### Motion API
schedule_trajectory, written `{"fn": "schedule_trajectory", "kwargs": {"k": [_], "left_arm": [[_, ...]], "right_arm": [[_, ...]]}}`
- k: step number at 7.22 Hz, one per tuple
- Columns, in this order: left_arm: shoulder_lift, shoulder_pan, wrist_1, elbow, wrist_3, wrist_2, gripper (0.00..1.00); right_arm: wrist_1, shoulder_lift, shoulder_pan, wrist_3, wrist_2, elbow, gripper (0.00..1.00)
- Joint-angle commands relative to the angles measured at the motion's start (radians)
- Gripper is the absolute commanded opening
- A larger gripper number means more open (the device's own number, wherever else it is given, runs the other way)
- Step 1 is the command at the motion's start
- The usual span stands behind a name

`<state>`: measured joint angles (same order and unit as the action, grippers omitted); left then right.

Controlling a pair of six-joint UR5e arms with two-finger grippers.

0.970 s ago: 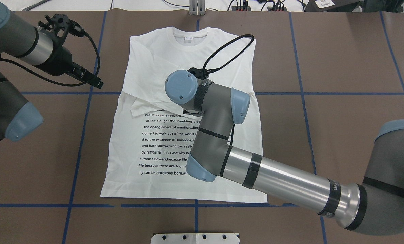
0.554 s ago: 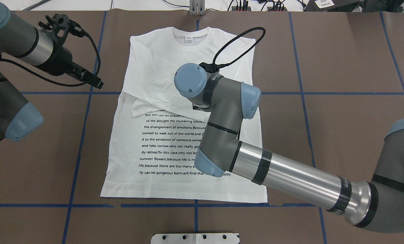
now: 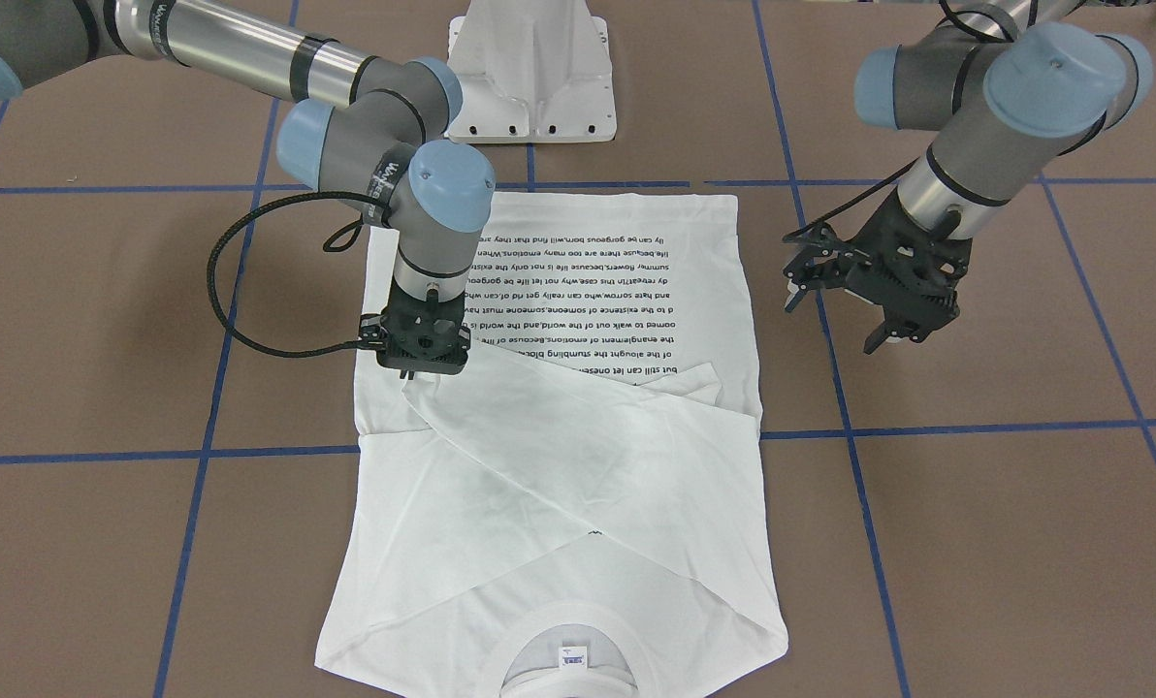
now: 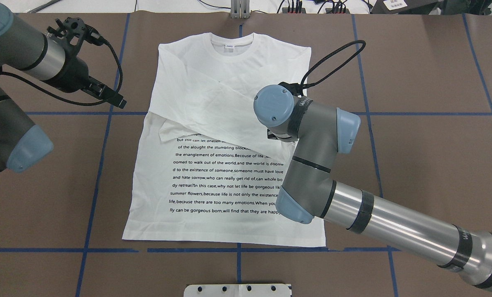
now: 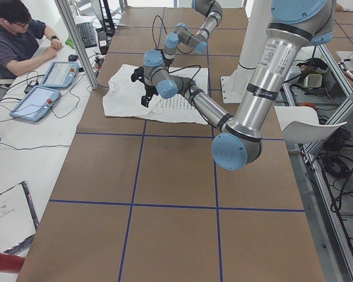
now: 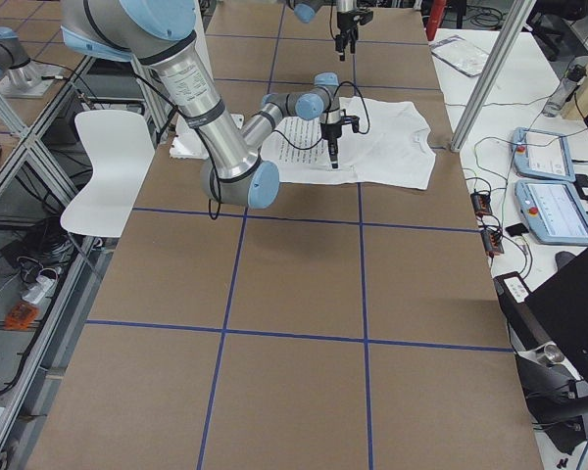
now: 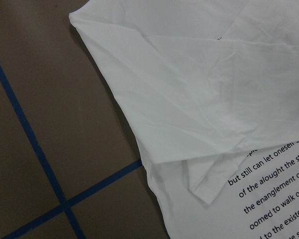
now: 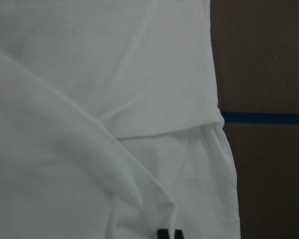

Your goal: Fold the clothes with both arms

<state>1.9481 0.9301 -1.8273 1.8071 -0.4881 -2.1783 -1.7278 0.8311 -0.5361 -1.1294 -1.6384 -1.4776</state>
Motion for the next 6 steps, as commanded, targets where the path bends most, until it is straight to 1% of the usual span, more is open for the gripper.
{"fn": "schedule_trajectory", "kwargs": {"k": [1, 2, 3, 4, 5, 6], "left_arm": [[0.000, -0.001, 0.000, 0.000, -0.001, 0.000, 1.00], [0.000, -0.001, 0.000, 0.000, -0.001, 0.000, 1.00], [0.000, -0.001, -0.001, 0.000, -0.001, 0.000, 1.00], [0.000, -0.002, 0.000, 0.000, -0.003, 0.000, 1.00], [0.000, -0.004, 0.000, 0.000, -0.007, 0.002, 1.00], [0.002, -0.005, 0.000, 0.006, -0.032, 0.002, 1.00]], "right_arm": [[0.001, 0.020, -0.001, 0.000, 0.000, -0.006, 0.00], [0.001, 0.023, -0.001, 0.002, 0.002, -0.006, 0.24], [0.004, 0.029, -0.001, 0.006, 0.014, -0.007, 0.99], [0.007, 0.026, -0.024, 0.040, -0.006, -0.022, 1.00], [0.007, 0.037, -0.059, 0.081, -0.080, -0.092, 1.00], [0.011, 0.105, -0.062, 0.060, -0.122, -0.210, 1.00]]}}
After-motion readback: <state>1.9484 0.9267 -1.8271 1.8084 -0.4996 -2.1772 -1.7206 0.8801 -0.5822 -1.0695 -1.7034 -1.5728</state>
